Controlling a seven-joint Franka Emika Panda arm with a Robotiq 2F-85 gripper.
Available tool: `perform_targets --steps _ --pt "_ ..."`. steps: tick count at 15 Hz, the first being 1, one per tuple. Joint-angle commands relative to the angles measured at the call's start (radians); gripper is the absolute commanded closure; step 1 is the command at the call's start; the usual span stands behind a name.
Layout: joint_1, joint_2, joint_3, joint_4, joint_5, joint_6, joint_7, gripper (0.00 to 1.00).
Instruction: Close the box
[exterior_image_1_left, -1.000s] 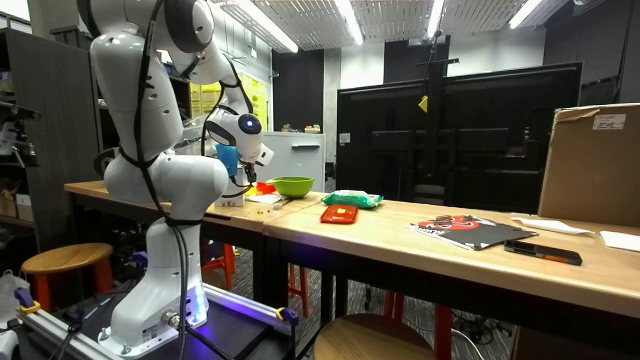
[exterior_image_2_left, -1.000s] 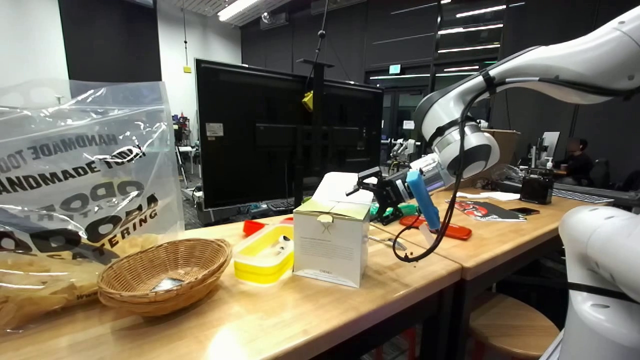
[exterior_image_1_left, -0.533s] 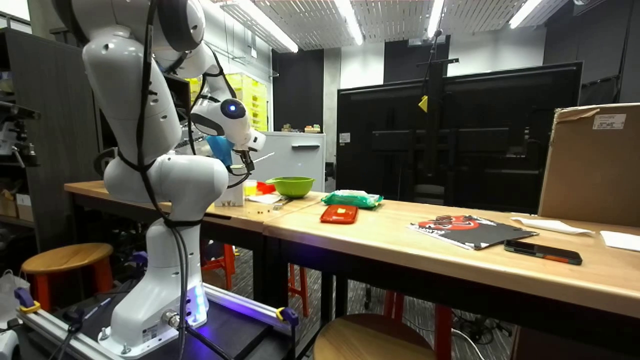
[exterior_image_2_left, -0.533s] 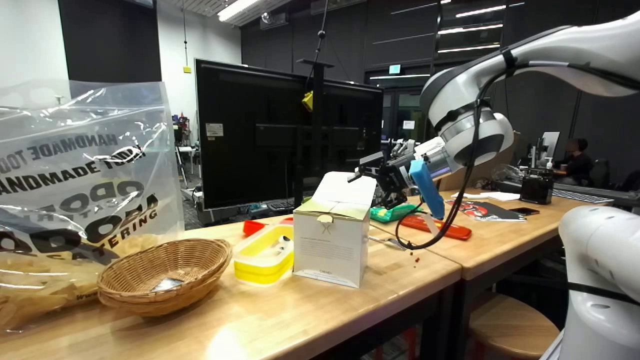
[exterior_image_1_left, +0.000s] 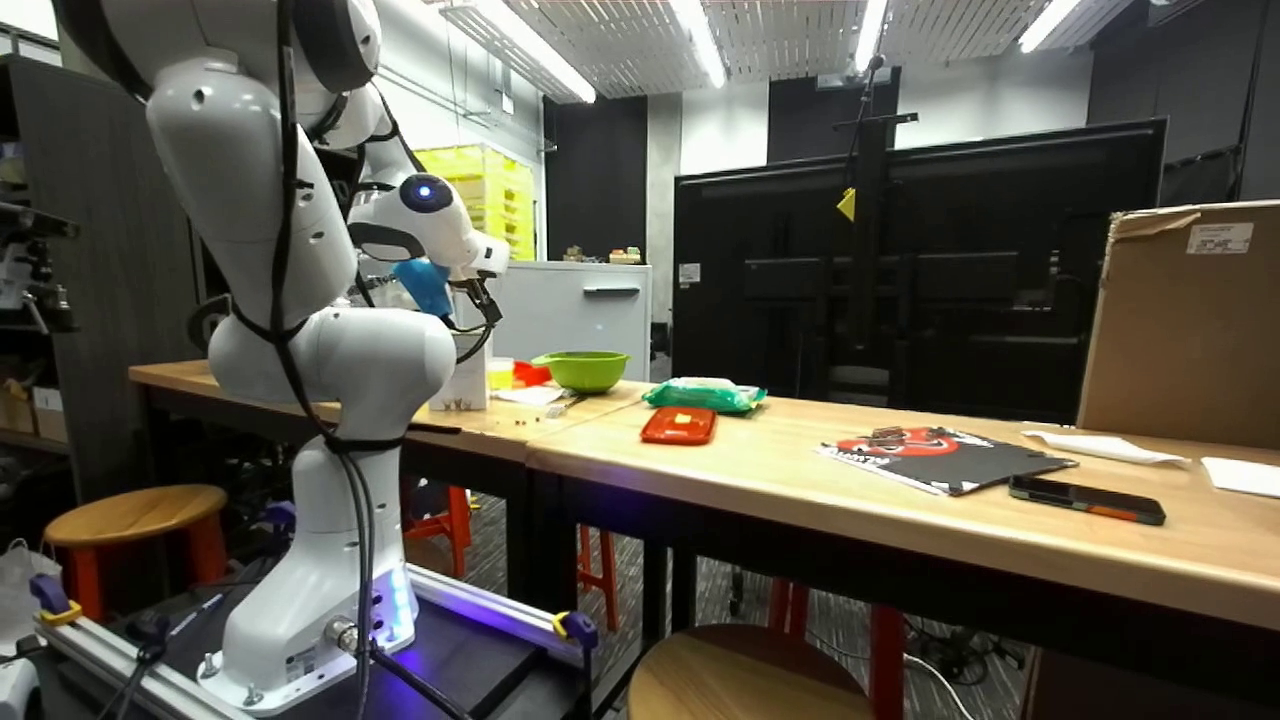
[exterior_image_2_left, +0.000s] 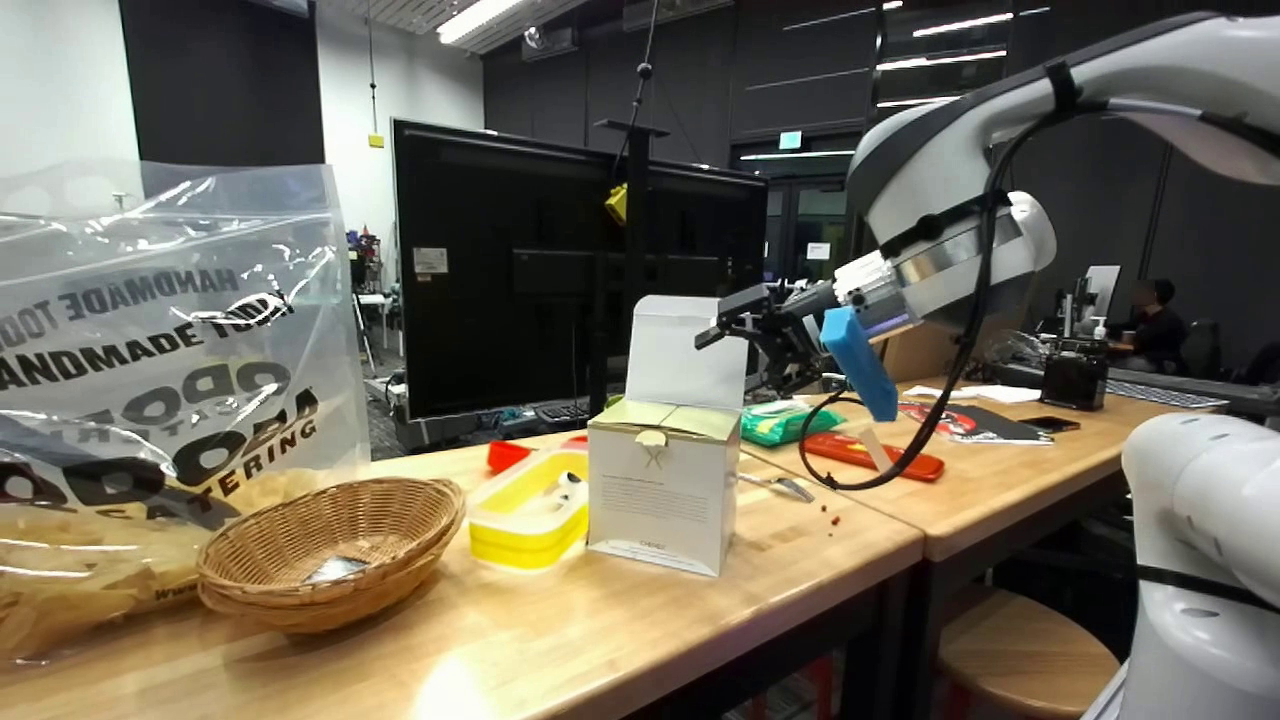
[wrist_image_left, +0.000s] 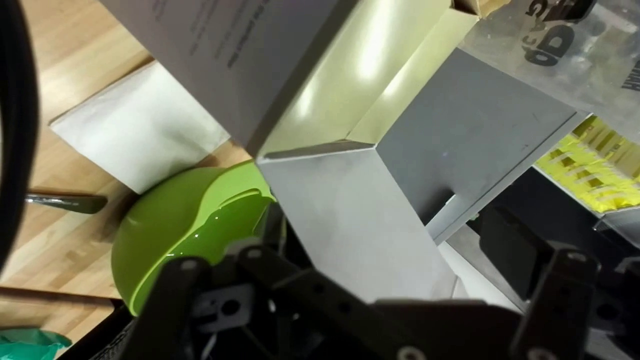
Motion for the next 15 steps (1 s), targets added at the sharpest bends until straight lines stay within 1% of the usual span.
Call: perform_targets --steps 1,4,8,12,13,14,15 --pt "0.017 0.006 0.018 0.000 -0.015 0.055 0.012 0.00" --pt "0.036 0.013 0.036 0.000 -0.009 0.101 0.005 0.00" --pt "0.082 0.029 0.054 0.005 0.002 0.177 -0.011 0.00" --pt "0.144 0.104 0.052 0.054 0.037 0.272 -0.086 0.00" --pt "0.045 0.116 0.118 0.063 0.059 0.217 -0.112 0.00" --pt "0.051 0.126 0.116 0.070 0.069 0.219 -0.135 0.00" --pt "0.032 0.137 0.130 0.079 0.084 0.216 -0.157 0.00"
